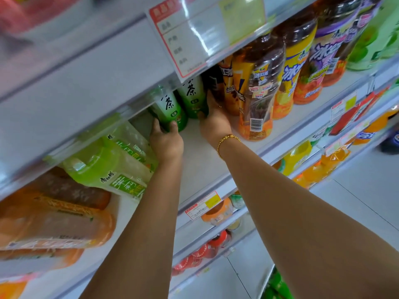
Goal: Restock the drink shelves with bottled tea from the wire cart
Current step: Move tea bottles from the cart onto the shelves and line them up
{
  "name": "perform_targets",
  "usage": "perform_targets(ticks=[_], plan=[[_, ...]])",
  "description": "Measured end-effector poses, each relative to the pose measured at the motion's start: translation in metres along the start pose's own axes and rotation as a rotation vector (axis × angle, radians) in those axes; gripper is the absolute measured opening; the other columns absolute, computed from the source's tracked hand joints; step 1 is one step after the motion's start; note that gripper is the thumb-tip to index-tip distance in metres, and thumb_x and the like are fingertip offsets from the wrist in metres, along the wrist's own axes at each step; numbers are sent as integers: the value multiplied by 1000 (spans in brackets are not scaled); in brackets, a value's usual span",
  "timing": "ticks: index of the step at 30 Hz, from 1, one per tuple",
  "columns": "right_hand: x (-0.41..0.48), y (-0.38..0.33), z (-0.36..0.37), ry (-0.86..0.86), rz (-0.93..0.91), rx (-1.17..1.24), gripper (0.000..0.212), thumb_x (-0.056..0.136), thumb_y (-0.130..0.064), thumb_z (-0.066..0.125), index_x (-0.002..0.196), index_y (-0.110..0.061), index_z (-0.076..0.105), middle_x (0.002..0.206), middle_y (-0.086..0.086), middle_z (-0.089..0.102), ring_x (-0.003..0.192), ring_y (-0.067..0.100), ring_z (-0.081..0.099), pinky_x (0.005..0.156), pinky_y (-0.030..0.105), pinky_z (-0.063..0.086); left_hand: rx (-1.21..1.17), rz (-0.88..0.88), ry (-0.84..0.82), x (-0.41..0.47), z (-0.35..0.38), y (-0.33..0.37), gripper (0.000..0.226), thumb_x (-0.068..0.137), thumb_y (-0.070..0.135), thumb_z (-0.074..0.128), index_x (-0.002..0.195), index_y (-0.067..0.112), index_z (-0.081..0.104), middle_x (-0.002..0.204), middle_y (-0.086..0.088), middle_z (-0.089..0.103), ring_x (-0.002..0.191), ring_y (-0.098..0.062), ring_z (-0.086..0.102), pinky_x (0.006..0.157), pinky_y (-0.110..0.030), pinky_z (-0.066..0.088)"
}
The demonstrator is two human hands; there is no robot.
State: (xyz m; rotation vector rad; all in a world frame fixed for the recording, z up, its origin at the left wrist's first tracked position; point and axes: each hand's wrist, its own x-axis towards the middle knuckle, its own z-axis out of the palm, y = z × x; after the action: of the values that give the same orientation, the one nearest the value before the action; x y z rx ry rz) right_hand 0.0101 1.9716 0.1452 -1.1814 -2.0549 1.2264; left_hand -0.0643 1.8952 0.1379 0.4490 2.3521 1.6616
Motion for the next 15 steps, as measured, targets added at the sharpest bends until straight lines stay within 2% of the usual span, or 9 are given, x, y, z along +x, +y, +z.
perform_targets(ticks=[1,3,5,6,7,9,10,12,15], plan=[[-7,-1,-2,8,7,44,59,95,-15,47,148,-13,21,146,13,38,131,28,39,102,29,31,7,-5,-26,-7,-3,-1,50,92,17,57,138,4,44,135,-14,54,122,-26,53,104,-33,42],[-32,-1,-10,32,15,53,52,92,-17,52,141,-9,36,132,15,53,120,31,50,96,30,38,-35,-21,-60,-36,-14,1,44,90,13,57,133,5,49,131,-11,56,117,-22,56,94,-26,44],[-68,0,-25,106,-60,68,36,90,-17,55,125,-6,53,114,13,64,104,27,59,91,33,45,-111,-8,-76,-71,-30,2,34,89,11,57,123,9,57,122,-7,62,106,-16,59,88,-23,45],[-89,1,-35,157,-120,109,24,90,-17,57,111,-7,61,99,10,68,91,22,62,82,33,48,-157,18,-88,-89,-37,4,24,89,12,57,112,11,62,112,-6,66,100,-16,61,87,-24,47],[-112,3,-47,208,-162,151,12,90,-19,58,93,-10,65,80,4,67,74,16,61,70,29,48,-208,41,-112,-106,-44,6,14,90,13,56,100,11,65,101,-5,68,93,-16,63,84,-24,49],[-158,15,-72,268,-133,192,29,91,-28,58,66,-14,52,52,-7,47,51,10,43,51,21,36,-234,64,-172,-140,-50,8,20,95,12,52,80,8,64,79,-6,67,79,-15,64,73,-21,52],[-178,26,-82,284,-100,214,37,91,-32,57,61,-14,46,47,-7,37,48,11,36,48,21,30,-200,88,-213,-158,-50,7,27,96,14,50,73,8,63,72,-5,66,72,-15,63,68,-20,52],[-214,63,-96,315,3,220,43,91,-35,56,59,-9,42,47,-5,31,47,11,32,47,22,25,-86,164,-352,-196,-47,-3,34,95,25,51,65,13,60,64,-1,65,66,-14,63,65,-24,53],[-268,146,-105,363,280,144,33,91,-28,58,64,-11,48,51,-2,44,49,9,40,50,22,31,63,197,-606,-241,-28,-37,33,88,35,50,68,12,62,64,3,64,64,-1,61,63,-16,47]])
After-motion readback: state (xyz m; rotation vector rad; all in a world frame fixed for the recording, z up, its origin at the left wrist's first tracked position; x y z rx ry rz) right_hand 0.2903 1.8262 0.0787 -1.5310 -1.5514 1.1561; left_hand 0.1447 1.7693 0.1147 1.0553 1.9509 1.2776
